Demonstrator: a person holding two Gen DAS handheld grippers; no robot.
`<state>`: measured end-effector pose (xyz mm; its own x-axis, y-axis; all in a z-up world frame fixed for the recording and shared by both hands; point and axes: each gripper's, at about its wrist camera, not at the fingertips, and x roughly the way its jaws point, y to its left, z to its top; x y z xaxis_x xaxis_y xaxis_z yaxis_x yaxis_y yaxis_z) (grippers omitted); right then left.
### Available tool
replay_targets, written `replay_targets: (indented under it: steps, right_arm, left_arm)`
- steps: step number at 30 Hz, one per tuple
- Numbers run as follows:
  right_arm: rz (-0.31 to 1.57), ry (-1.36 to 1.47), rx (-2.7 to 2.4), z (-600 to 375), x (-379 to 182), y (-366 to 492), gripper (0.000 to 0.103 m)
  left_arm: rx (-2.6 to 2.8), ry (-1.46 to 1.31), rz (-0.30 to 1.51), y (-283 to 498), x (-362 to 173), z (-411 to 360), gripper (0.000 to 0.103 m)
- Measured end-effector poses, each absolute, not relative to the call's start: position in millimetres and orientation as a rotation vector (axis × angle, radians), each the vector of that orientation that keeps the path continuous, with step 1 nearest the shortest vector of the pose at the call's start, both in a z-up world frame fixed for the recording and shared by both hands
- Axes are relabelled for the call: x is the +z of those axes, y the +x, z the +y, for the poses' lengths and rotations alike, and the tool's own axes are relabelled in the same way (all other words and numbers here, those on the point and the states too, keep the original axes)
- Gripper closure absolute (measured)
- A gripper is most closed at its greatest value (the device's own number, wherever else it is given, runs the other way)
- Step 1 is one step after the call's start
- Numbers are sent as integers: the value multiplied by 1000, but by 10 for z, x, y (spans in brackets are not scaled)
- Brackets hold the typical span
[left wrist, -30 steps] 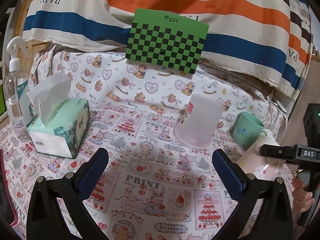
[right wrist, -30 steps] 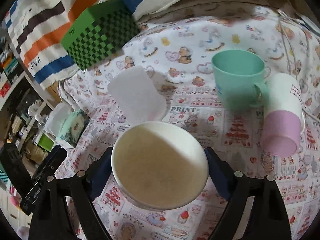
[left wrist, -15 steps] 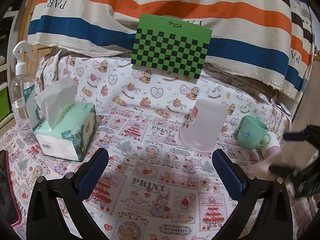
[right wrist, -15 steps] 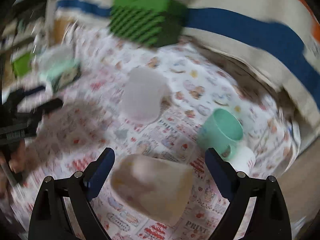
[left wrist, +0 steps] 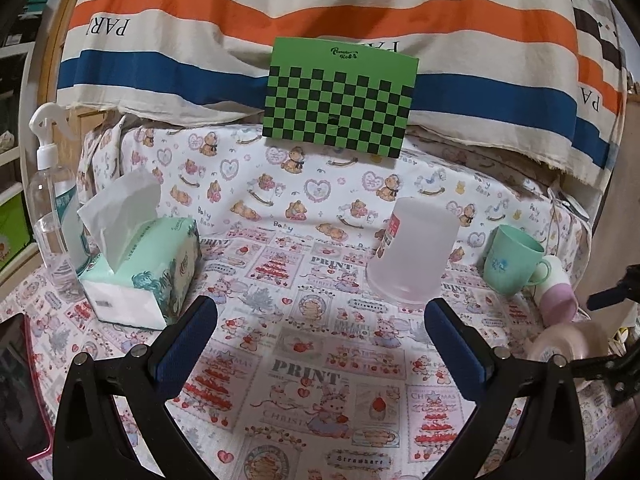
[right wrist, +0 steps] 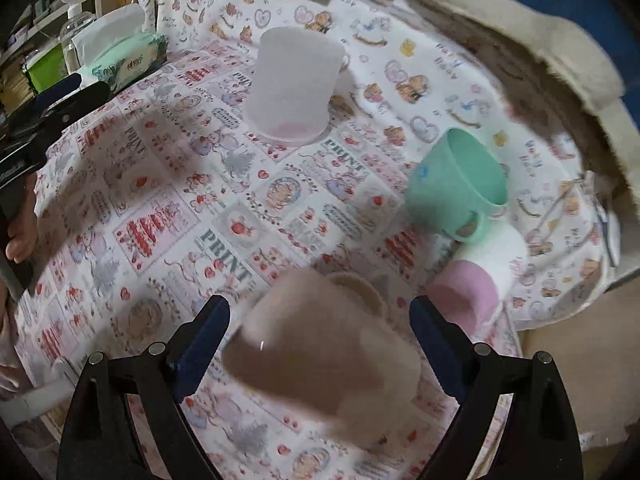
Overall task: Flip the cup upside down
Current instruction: 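Rotate the held pink mug with the right tool until its base faces up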
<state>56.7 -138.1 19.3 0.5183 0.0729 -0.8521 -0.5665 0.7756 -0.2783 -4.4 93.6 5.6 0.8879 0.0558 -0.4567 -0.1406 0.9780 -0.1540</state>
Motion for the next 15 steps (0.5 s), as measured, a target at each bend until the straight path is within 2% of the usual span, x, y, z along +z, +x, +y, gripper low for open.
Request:
replay_targets:
  steps: [4, 6, 15]
  right_arm:
    - [922, -706, 410, -1338, 61, 405, 9]
    - [915, -783, 404, -1308, -48, 396, 5]
    - [917, -928, 383, -1138, -333, 571, 1]
  left_arm:
    - [95, -207, 471, -45, 47, 959, 0]
    - [93, -215, 471, -45, 46, 966, 0]
    - [94, -216, 474, -43, 41, 980, 0]
